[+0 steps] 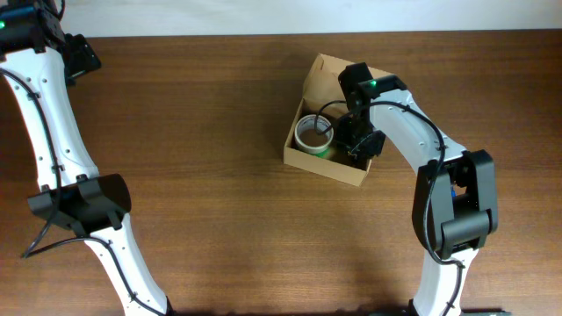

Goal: Pack container
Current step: 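Lower the correction tape into the box beside the tape rolls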

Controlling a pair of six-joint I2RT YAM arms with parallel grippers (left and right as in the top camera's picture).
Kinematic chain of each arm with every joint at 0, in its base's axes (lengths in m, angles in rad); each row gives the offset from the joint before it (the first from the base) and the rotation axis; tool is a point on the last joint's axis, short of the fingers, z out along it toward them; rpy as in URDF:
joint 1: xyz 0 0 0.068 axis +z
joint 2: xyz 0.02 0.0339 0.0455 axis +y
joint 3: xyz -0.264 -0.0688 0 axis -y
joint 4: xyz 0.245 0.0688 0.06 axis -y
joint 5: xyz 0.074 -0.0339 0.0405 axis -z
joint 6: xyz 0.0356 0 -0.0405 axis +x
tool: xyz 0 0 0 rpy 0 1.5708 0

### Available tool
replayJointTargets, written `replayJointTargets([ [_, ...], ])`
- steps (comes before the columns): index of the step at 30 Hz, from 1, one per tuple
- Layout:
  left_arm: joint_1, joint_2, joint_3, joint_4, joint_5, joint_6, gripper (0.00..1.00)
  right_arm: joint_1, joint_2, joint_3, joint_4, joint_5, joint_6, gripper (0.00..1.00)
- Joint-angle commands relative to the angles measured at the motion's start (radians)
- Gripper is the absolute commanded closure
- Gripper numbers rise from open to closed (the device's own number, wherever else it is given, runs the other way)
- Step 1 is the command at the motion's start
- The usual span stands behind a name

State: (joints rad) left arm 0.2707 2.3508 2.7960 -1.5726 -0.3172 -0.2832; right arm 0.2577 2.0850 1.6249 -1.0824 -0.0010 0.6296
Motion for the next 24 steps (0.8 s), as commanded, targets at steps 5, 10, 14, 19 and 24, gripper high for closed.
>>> replayJointTargets([
  [5,0.005,0.005,-0.004,0.001,0.005,0.008,0.00,-0.003,0.003,-0.010,0.010,0.013,0.015,0.56],
  [10,0.005,0.005,-0.004,0.001,0.005,0.008,0.00,-0.003,0.003,-0.010,0.015,0.013,0.015,0.53],
  [14,0.005,0.005,-0.004,0.001,0.005,0.008,0.00,-0.003,0.003,-0.010,0.025,0.013,0.014,0.50],
  [19,0.005,0.005,-0.004,0.001,0.005,0.008,0.00,-0.005,0.003,0.005,0.070,0.014,-0.002,0.51],
  [24,0.005,0.005,-0.004,0.001,0.005,0.008,0.00,-0.011,-0.002,0.112,0.044,0.047,-0.079,0.51],
])
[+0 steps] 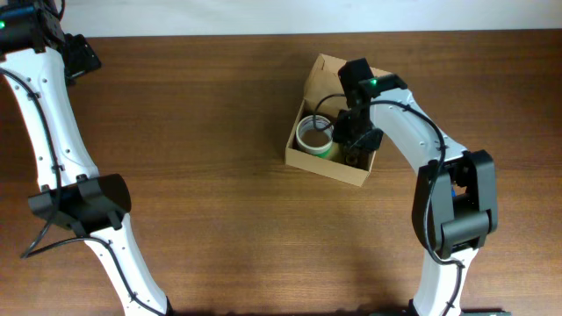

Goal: Pack container
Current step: 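Lower the correction tape into the box beside the tape rolls, then open the right gripper and lift it out of the box, then move the right gripper over the red box cutter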

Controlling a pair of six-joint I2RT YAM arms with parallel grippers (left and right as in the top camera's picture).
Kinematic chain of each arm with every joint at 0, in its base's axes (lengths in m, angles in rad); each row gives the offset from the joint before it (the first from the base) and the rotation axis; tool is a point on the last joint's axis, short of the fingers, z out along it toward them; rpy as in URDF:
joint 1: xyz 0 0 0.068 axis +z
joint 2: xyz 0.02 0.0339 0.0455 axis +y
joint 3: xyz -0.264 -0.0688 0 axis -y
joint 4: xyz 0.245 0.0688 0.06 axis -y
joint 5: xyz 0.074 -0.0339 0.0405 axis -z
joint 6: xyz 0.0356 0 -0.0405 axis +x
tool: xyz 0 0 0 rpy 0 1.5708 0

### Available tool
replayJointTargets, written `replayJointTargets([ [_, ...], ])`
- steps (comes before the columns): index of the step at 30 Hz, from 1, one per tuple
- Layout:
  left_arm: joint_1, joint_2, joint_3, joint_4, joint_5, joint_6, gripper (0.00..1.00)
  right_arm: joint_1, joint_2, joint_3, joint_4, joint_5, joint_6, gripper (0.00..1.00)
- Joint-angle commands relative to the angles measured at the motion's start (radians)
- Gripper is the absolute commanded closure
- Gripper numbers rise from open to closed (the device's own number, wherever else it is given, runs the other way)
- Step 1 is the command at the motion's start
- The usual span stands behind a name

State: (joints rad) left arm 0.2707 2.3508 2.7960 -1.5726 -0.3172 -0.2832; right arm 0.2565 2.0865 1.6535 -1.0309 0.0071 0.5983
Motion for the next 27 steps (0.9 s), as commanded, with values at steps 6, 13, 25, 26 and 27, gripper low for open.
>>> replayJointTargets([
  [6,0.005,0.005,-0.004,0.001,0.005,0.008,0.00,-0.012,-0.012,0.392,-0.200,0.128,-0.140,0.51],
  [13,0.005,0.005,-0.004,0.001,0.005,0.008,0.00,-0.021,-0.012,0.790,-0.482,0.307,-0.289,0.50],
  [25,0.005,0.005,-0.004,0.001,0.005,0.008,0.00,-0.287,-0.280,0.383,-0.399,0.208,-0.414,0.51],
  [26,0.005,0.005,-0.004,0.001,0.005,0.008,0.00,-0.324,-0.334,0.303,-0.362,0.187,-0.438,0.51],
  [27,0.005,0.005,-0.004,0.001,0.005,0.008,0.00,-0.368,-0.396,0.212,-0.319,0.158,-0.469,0.51],
])
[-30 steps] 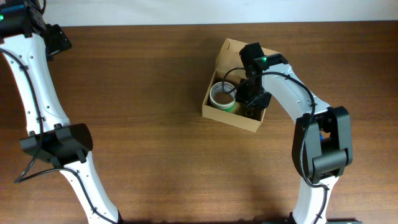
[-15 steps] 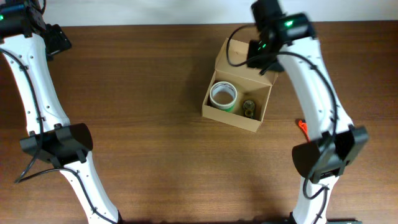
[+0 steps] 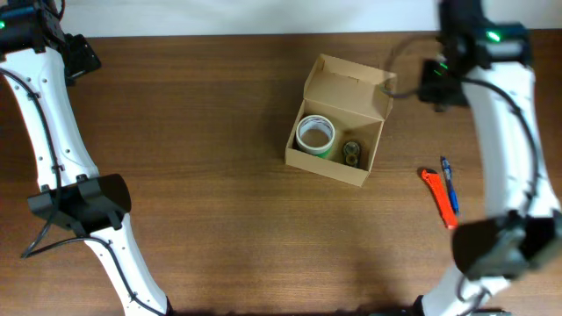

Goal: Pack container
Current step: 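Move the right gripper over the red box cutter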

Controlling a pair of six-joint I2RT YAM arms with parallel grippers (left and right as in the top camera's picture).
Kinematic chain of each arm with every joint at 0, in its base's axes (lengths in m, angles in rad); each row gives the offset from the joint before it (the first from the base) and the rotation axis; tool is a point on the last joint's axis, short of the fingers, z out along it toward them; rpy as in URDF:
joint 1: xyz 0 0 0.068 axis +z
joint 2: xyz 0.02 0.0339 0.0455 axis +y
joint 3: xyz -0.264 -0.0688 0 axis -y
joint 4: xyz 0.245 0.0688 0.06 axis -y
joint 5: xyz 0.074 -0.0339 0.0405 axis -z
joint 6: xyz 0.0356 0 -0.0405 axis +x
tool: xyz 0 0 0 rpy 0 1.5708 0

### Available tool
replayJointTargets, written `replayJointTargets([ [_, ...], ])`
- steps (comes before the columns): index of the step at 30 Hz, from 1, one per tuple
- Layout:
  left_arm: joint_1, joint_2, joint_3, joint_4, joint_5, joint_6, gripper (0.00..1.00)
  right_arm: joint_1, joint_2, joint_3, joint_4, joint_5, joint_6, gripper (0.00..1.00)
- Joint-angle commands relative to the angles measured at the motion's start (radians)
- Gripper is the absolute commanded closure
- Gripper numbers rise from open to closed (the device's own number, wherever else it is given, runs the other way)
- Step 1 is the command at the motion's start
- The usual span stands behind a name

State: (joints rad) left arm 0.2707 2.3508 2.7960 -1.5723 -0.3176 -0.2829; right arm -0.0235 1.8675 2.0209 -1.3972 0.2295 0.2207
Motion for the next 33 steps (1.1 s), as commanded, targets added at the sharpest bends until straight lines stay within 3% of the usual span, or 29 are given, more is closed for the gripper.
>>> replayJointTargets([
  [1,0.005,0.005,-0.004,0.001,0.005,0.008,0.00,-0.119,-0.222,-0.218,0.076,-0.080,-0.112,0.51],
  [7,0.005,0.005,-0.004,0.001,0.005,0.008,0.00,-0.286,-0.483,-0.602,0.257,-0.246,-0.404,0.35],
  [13,0.005,0.005,-0.004,0.001,0.005,0.008,0.00,-0.306,-0.461,-0.775,0.319,-0.245,-0.510,0.26],
  [24,0.005,0.005,-0.004,0.001,0.005,0.008,0.00,-0.289,-0.163,-0.781,0.294,-0.248,-0.588,0.22],
  [33,0.005,0.005,-0.004,0.001,0.005,0.008,0.00,-0.230,-0.082,-0.781,0.299,-0.167,-0.670,0.21],
])
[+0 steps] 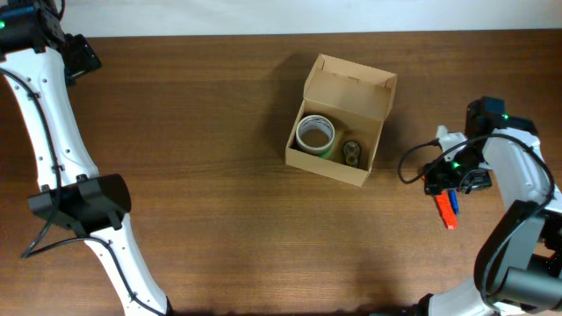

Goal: Pack container
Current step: 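Move the right gripper over the red box cutter, then lower the right gripper and grasp the red box cutter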

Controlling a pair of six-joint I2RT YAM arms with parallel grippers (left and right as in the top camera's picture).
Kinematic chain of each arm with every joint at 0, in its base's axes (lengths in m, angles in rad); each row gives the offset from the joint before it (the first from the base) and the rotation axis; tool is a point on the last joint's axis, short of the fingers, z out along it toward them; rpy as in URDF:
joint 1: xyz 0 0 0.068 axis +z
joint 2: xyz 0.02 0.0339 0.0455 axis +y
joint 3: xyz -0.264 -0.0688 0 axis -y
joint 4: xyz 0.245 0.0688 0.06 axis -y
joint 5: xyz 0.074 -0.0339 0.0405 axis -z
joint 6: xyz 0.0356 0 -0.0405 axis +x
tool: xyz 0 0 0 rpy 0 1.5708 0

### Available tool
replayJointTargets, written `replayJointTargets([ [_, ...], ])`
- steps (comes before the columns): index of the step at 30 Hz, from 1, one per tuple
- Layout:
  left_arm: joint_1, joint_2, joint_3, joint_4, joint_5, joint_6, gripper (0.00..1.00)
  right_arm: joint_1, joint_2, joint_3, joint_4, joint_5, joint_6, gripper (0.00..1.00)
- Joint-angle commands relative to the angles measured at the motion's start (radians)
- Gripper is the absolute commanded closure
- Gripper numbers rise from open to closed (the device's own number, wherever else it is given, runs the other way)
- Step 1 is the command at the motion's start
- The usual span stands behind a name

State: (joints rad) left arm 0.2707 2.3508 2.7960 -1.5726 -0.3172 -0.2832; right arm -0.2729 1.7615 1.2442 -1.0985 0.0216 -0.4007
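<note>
An open cardboard box (pixel 327 167) stands mid-table with its lid flap raised at the back. Inside it lie a white and green tape roll (pixel 314 134) and a small dark round object (pixel 353 152). To the right of the box, an orange cutter (pixel 450 213) and a blue pen (pixel 455 202) lie side by side on the wood. My right gripper (pixel 444 179) is low over their upper ends and looks open, its fingers partly hiding them. My left gripper (pixel 84 56) is at the far back left, away from everything.
The brown wooden table (pixel 202 219) carries only the box and the two items on the right. The left arm's base (pixel 79 204) stands near the left edge. A white wall runs along the back edge.
My right gripper was high at the back right, beyond the box. It is now down over the orange cutter and blue pen at the right. Box and left arm have not moved.
My right gripper was inside the box beside the tape roll at the two oldest moments. Then it was away at the back right, and the dark round object lay in the box. Now it is over the cutter and pen.
</note>
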Motion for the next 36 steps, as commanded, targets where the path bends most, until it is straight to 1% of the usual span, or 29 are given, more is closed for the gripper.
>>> replayJointTargets([
  [1,0.005,0.005,-0.004,0.001,0.005,0.008,0.00,0.024,0.030,-0.005,0.000,0.051,-0.049,0.21],
  [6,0.005,0.005,-0.004,0.001,0.005,0.008,0.00,0.025,0.078,-0.005,0.014,0.064,-0.061,0.17],
  [13,0.005,0.005,-0.004,0.001,0.005,0.008,0.00,0.026,0.141,-0.005,0.026,0.069,-0.063,0.17],
  [32,0.005,0.005,-0.004,0.001,0.005,0.008,0.00,0.026,0.153,-0.005,0.113,0.060,-0.056,0.16],
  [36,0.005,0.005,-0.004,0.001,0.005,0.008,0.00,0.026,0.166,-0.005,0.117,0.006,-0.052,0.16],
])
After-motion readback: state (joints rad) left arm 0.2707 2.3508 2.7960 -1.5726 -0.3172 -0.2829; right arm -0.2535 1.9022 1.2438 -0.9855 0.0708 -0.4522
